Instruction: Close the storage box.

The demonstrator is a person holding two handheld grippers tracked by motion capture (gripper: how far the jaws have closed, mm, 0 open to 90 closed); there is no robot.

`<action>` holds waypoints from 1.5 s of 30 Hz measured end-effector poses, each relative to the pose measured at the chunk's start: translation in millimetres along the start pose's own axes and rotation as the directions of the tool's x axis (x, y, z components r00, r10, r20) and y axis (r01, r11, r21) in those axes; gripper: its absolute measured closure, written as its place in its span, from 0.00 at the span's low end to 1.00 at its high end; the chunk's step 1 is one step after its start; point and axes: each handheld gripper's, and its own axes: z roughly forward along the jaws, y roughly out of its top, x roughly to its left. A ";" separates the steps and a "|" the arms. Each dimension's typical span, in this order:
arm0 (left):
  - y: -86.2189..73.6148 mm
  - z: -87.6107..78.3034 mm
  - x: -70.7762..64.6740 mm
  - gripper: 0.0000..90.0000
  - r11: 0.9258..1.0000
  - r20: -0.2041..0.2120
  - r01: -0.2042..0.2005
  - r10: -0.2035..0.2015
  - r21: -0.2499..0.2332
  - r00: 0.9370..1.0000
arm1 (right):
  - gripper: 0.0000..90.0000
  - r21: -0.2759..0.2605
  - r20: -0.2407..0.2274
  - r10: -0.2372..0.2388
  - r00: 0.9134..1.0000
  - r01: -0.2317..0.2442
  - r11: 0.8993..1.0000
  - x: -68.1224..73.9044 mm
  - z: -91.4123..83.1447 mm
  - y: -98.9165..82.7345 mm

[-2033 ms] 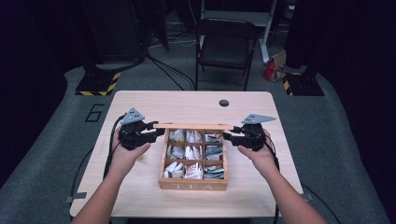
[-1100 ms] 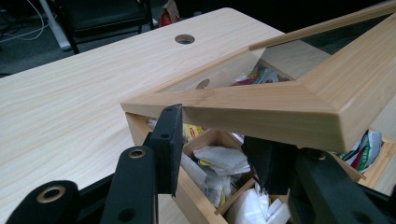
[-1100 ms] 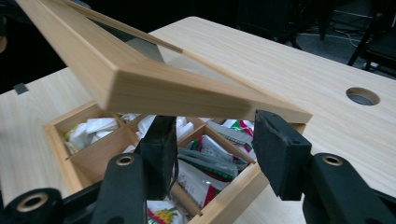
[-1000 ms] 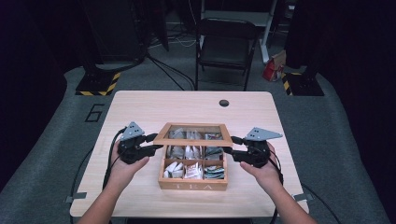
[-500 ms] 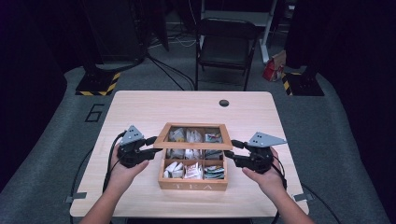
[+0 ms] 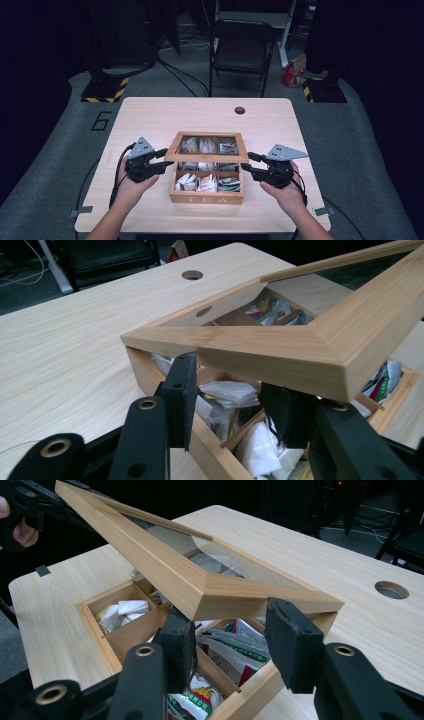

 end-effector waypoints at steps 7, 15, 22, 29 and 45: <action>-1.7 -7.4 -4.4 0.63 1.000 0.003 -0.021 0.021 0.007 1.000 | 0.61 -0.004 0.000 -0.002 1.000 0.002 1.000 1.0 0.1 -3.0; -5.8 -14.3 -11.9 0.61 0.999 0.013 -0.039 0.039 0.006 0.999 | 0.62 -0.003 0.005 -0.001 1.000 0.001 1.000 3.2 0.2 -8.0; -12.2 -14.0 -16.0 0.60 0.999 0.017 -0.040 0.040 0.023 0.999 | 0.62 -0.004 0.005 0.000 1.000 0.000 1.000 5.5 0.7 -14.7; -16.7 -16.4 -19.3 0.60 0.999 0.016 -0.038 0.038 0.009 0.999 | 0.62 0.002 0.005 0.004 1.000 -0.004 1.000 8.4 1.3 -22.7; -29.9 -15.1 -23.8 0.60 0.999 0.017 -0.031 0.031 0.010 0.999 | 0.62 0.000 0.004 0.008 1.000 -0.008 1.000 11.8 3.4 -36.7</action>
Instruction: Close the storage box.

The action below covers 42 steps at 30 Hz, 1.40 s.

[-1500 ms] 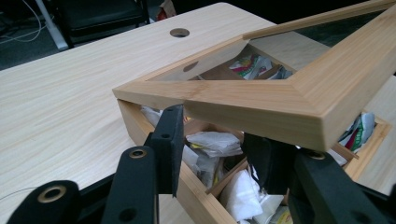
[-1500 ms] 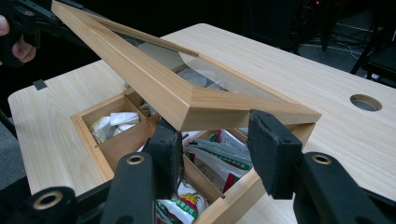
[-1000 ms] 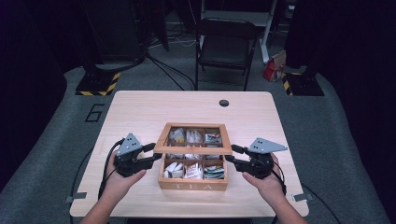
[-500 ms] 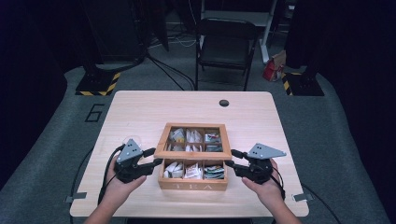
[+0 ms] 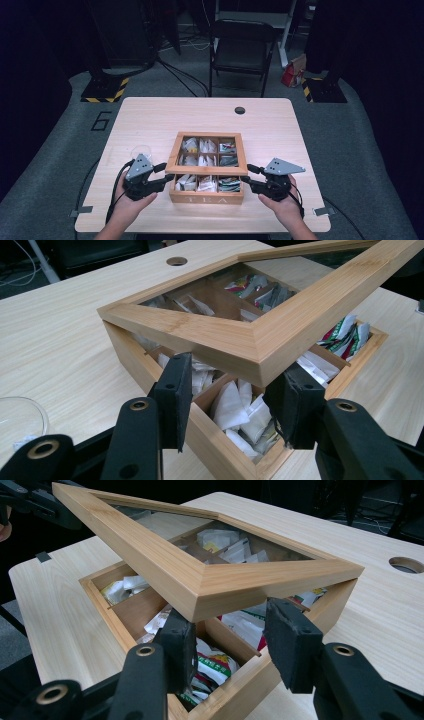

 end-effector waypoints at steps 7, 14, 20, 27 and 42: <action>-6.6 1.0 -0.8 0.60 1.000 0.008 0.014 -0.014 -0.003 1.000 | 0.61 0.013 -0.004 0.004 1.000 -0.004 1.000 2.7 -0.3 -5.1; -11.4 2.3 -2.6 0.60 1.000 0.007 0.016 -0.016 -0.003 1.000 | 0.60 0.010 -0.009 -0.005 1.000 0.005 1.000 7.6 -5.0 -7.7; -16.8 4.2 -3.8 0.60 1.000 0.006 0.015 -0.015 0.003 1.000 | 0.60 0.021 -0.012 0.001 1.000 0.000 1.000 10.7 -6.6 -11.8; -20.3 4.8 -5.0 0.62 1.000 0.016 0.017 -0.017 0.018 1.000 | 0.60 0.029 -0.015 0.009 1.000 -0.008 1.000 12.4 -5.7 -15.8; -27.5 4.5 -8.5 0.61 0.999 0.031 0.015 -0.016 0.044 0.999 | 0.61 0.072 -0.032 0.035 0.999 -0.032 0.997 11.7 -2.1 -24.8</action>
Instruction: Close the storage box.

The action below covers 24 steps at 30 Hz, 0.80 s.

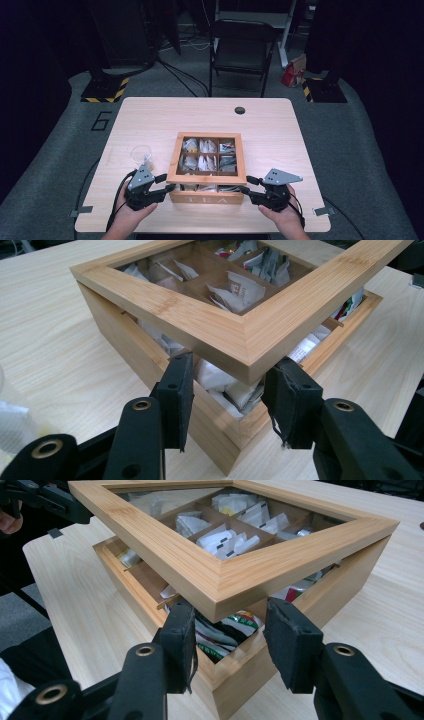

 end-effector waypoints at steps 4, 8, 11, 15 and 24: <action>-4.9 3.1 -1.5 0.62 1.000 0.002 -0.007 0.007 0.005 1.000 | 0.61 0.011 -0.003 -0.004 1.000 0.004 1.000 0.9 0.5 -2.4; -8.5 5.3 -3.4 0.62 1.000 0.000 -0.010 0.010 0.015 1.000 | 0.61 0.031 -0.012 -0.002 1.000 0.003 1.000 1.6 1.6 -5.8; -9.7 5.7 -4.1 0.62 1.000 0.000 -0.005 0.005 0.021 1.000 | 0.60 0.039 -0.013 -0.003 1.000 0.003 0.999 1.3 1.8 -6.5; -10.7 6.6 -4.7 0.61 1.000 -0.002 -0.007 0.007 0.028 1.000 | 0.59 0.035 -0.020 0.008 1.000 -0.008 0.999 1.4 -1.6 -8.2; -12.6 6.9 -5.3 0.61 0.999 0.008 -0.003 0.003 0.048 1.000 | 0.58 0.019 -0.020 0.030 0.999 -0.029 0.999 -2.2 -7.0 -8.9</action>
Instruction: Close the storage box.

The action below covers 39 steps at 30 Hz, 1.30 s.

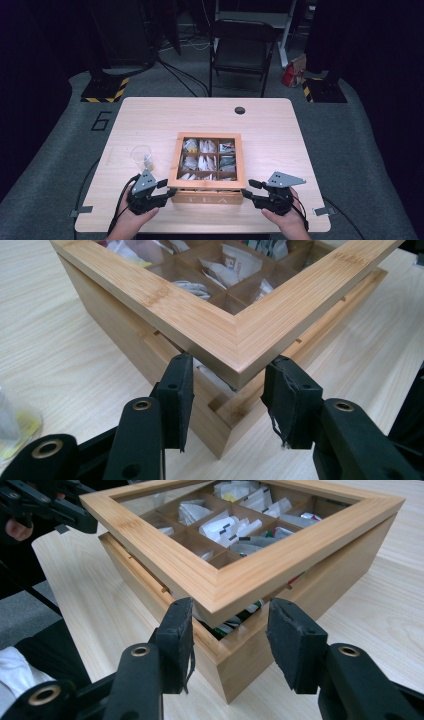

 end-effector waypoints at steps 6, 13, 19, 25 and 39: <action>-5.1 0.7 -0.1 0.61 0.998 0.005 -0.023 0.022 0.056 1.000 | 0.58 -0.021 -0.003 0.008 1.000 -0.008 1.000 -0.7 -3.9 2.8; -1.3 -7.7 2.4 0.61 1.000 0.022 0.001 -0.002 0.013 1.000 | 0.58 -0.031 0.014 0.015 1.000 -0.015 0.999 -5.2 -4.9 3.7; -1.3 -7.4 3.4 0.60 1.000 0.030 0.002 -0.003 0.012 1.000 | 0.58 -0.031 0.024 0.020 1.000 -0.020 0.999 -7.6 -5.1 3.1; 0.5 -12.1 8.8 0.57 1.000 0.034 0.020 -0.020 -0.011 0.999 | 0.58 -0.026 0.043 0.033 0.999 -0.032 0.999 -9.9 -4.6 1.2; 0.1 -16.9 28.2 0.52 0.995 -0.009 0.086 -0.087 -0.059 0.996 | 0.55 -0.036 0.097 0.058 0.994 -0.055 0.998 -19.5 -6.8 -7.2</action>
